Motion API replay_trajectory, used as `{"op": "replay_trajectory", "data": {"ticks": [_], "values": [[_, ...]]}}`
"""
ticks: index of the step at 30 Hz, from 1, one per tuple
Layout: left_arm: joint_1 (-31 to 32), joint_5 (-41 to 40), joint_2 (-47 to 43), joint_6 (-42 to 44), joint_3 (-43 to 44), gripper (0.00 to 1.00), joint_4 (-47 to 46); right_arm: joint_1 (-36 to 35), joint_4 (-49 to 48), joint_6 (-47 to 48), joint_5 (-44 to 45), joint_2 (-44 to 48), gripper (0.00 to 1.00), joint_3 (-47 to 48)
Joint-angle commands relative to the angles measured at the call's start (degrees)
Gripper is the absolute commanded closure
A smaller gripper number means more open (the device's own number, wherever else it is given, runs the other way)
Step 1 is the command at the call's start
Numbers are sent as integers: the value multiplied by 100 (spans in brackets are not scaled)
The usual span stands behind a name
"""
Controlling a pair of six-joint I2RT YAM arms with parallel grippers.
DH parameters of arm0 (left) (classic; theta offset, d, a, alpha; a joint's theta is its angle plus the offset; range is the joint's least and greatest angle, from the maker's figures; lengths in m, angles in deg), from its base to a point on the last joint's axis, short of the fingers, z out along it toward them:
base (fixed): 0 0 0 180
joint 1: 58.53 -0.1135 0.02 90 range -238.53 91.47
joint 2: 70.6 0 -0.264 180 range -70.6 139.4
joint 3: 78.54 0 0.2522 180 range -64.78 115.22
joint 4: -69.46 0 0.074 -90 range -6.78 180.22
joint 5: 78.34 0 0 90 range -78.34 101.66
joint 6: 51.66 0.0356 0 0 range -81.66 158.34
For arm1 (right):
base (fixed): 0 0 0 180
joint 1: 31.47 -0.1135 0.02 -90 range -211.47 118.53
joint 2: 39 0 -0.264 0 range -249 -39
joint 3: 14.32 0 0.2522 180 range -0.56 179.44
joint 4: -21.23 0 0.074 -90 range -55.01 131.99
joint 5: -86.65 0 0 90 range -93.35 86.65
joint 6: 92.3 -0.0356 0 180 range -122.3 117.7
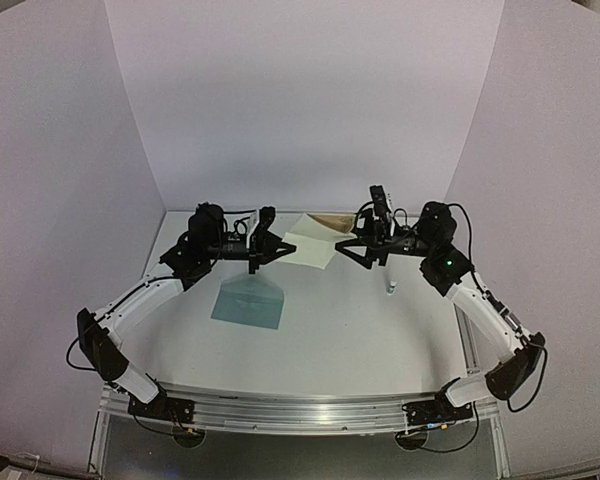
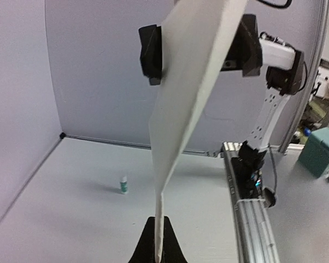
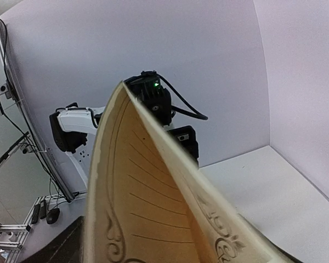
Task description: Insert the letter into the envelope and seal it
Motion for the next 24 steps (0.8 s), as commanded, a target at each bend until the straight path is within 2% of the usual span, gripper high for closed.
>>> {"op": "replay_trajectory", "data": {"ticks": [1, 7, 12, 17, 24], "values": [[-11, -1294, -562, 3217, -201, 100, 161, 319, 54, -308, -595, 663, 10, -366], [-13, -1493, -785, 5436, -847, 100, -326, 840, 54, -1206, -1161, 660, 10, -392], [26, -1520, -780, 5983, -1083, 100, -762, 708, 49, -1417, 31, 270, 12, -433], [138, -1718, -754, 5572, -974, 100, -888, 255, 82, -998, 962, 14, 12, -679], [244, -1646, -811, 4569, -717, 100, -502, 93, 20, -870, 1002, -198, 12, -887]]}}
